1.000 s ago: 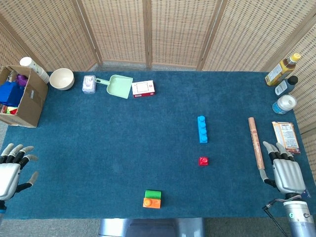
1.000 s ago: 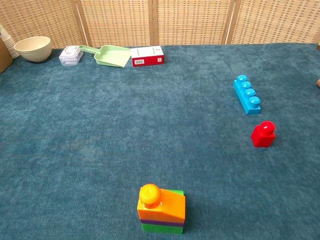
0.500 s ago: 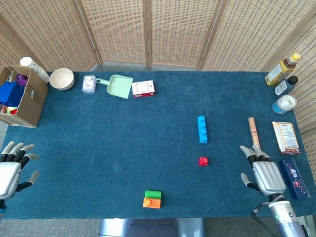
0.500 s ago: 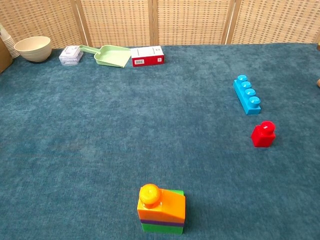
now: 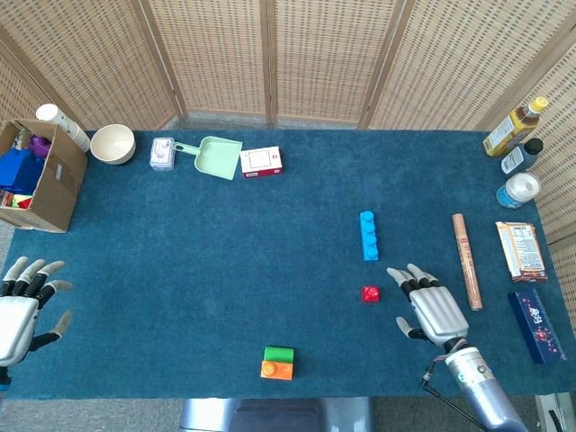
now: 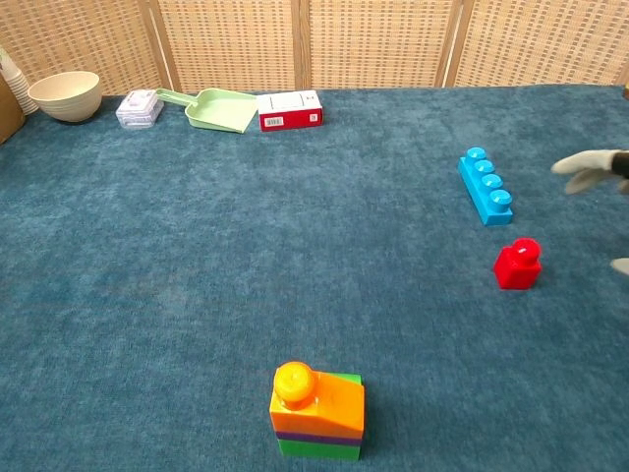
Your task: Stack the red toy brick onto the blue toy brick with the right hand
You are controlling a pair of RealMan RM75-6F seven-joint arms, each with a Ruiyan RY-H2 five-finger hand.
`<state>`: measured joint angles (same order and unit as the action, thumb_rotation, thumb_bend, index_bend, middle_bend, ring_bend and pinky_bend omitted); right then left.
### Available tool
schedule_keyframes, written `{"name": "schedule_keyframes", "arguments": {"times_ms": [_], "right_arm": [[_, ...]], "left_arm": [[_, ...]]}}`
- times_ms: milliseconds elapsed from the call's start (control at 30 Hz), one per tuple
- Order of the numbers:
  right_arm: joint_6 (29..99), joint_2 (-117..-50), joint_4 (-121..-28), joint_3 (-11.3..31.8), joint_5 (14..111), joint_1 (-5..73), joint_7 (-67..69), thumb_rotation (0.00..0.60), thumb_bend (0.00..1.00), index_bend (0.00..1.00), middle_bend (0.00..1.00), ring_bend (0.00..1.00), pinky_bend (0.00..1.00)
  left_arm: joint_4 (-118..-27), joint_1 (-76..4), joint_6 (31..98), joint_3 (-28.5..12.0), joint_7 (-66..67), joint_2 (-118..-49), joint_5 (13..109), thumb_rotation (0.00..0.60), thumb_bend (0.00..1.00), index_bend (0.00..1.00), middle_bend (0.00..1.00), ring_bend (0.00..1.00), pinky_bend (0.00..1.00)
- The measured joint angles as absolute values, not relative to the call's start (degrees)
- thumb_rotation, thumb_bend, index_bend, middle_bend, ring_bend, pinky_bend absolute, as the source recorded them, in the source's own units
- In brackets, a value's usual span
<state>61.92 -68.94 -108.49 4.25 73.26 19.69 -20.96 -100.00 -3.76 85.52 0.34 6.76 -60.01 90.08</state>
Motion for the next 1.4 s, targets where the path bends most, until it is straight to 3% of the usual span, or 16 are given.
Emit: {"name": "schedule_keyframes", "arguments": {"times_ms": [567, 1000, 1400], "right_arm": [[57.98, -77.7, -103.59, 6.19, 63.81, 27.24, -29.3, 0.571, 0.35, 0.18, 0.15, 0.05, 0.19], [58.46, -80.29, -101.82, 4.55, 61.53, 28.77, -31.13, 0.568, 0.35, 0.24, 0.15, 0.05, 0.19], [58.94, -81.56, -99.8, 4.02, 59.89, 29.48, -30.9, 0.569, 0.35, 0.24, 0.15, 0.05, 0.19]], "left_arm": [[-98.18, -4.24, 84.31, 0.22, 5.14, -60.8, 88.9, 0.57, 0.41, 0.37, 0.19, 0.14, 0.0], [-97.26, -4.4, 84.01, 0.32, 4.23, -61.18, 88.78, 0.566, 0.41, 0.37, 0.19, 0.14, 0.0], [-96.55, -4.16, 84.23, 0.47, 3.43, -61.3, 88.62, 0.57, 0.41, 0.37, 0.19, 0.14, 0.0]]}}
